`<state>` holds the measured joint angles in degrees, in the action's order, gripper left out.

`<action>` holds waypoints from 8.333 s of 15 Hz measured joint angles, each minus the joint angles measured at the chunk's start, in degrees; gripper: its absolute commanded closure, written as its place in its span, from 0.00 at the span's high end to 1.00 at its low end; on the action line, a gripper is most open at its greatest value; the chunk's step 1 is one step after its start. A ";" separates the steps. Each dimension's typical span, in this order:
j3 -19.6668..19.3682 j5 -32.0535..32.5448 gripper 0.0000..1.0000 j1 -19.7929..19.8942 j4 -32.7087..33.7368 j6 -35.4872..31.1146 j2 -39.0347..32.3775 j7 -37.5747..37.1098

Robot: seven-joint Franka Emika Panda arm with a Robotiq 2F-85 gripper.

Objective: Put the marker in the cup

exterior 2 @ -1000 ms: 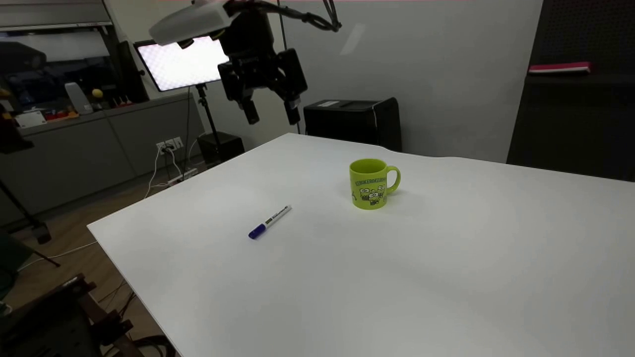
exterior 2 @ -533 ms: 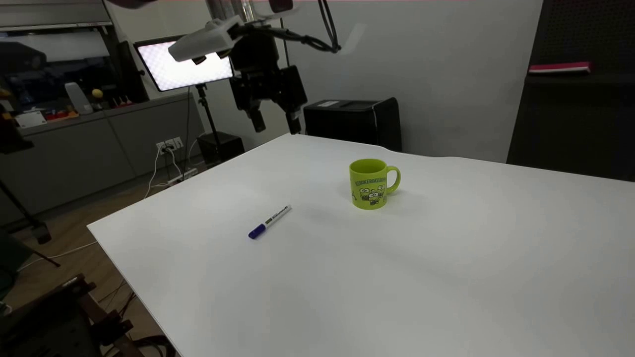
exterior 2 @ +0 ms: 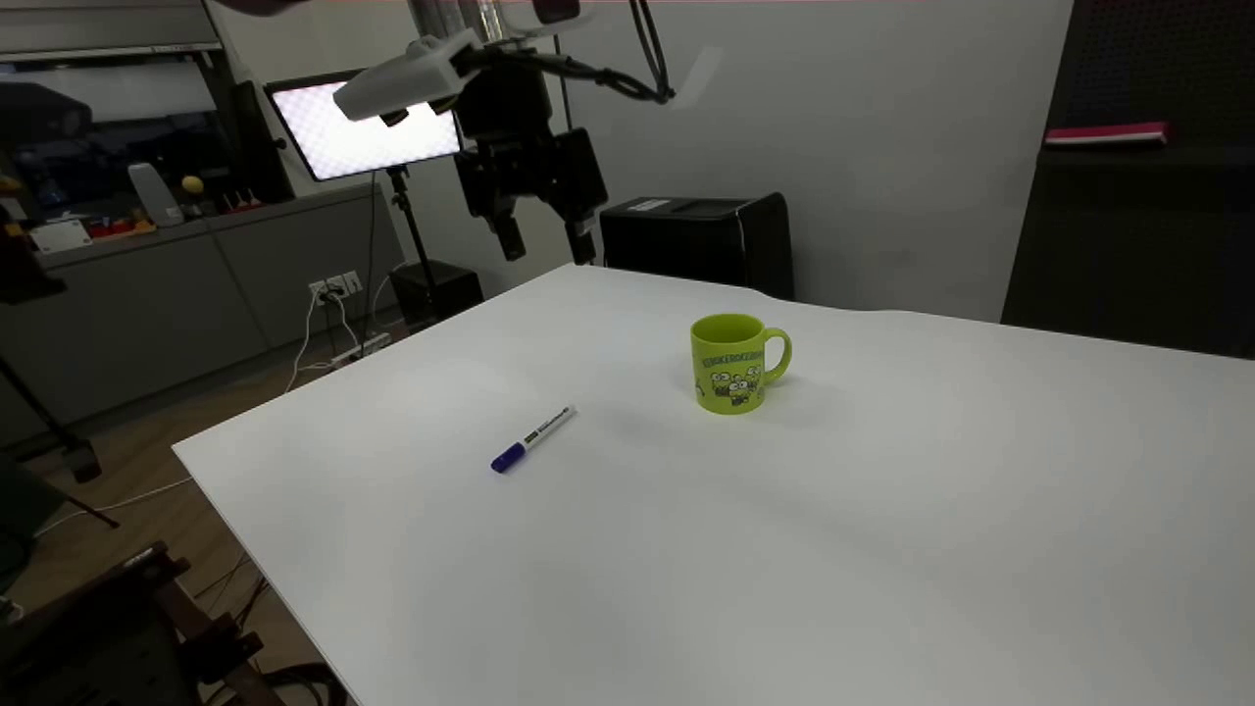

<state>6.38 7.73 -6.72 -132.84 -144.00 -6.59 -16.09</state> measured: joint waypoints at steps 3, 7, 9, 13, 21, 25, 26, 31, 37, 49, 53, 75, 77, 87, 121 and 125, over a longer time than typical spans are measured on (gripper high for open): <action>-0.02 -0.02 1.00 0.00 -0.04 -0.01 0.00 0.16; 0.05 -1.19 1.00 -0.44 -0.05 -0.24 -3.02 2.08; 0.10 -1.29 1.00 -1.01 0.29 -0.77 -5.90 2.74; 0.13 -1.28 1.00 -2.72 2.55 -2.07 -12.12 2.96; -0.42 -1.30 1.00 -6.18 6.96 -4.16 -19.57 2.30; -2.13 -1.13 1.00 -8.48 7.18 -8.72 -22.54 1.20; -2.77 -1.13 1.00 -9.05 7.18 -10.07 -23.28 0.96; -6.60 -1.06 1.00 -11.99 7.17 -16.29 -26.89 -0.55; -9.98 -1.12 1.00 -15.59 7.17 -19.84 -29.88 -2.21; -13.05 -2.03 0.16 -21.44 7.55 -21.08 -31.56 -5.21; -11.80 -4.09 0.03 -19.99 8.31 -18.82 -31.12 -4.54; -4.14 -13.64 0.04 1.60 21.82 19.55 -18.32 9.59; -4.02 -15.66 0.04 3.17 23.81 24.42 -18.47 11.14; -4.43 -19.73 0.04 8.35 39.21 43.83 -24.78 12.94; -2.83 -23.36 0.04 11.53 92.51 67.53 -63.29 11.72; -2.83 -23.36 0.04 11.91 95.52 68.55 -65.38 11.54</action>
<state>3.56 -15.63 5.19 -37.32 -75.45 -71.97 -4.55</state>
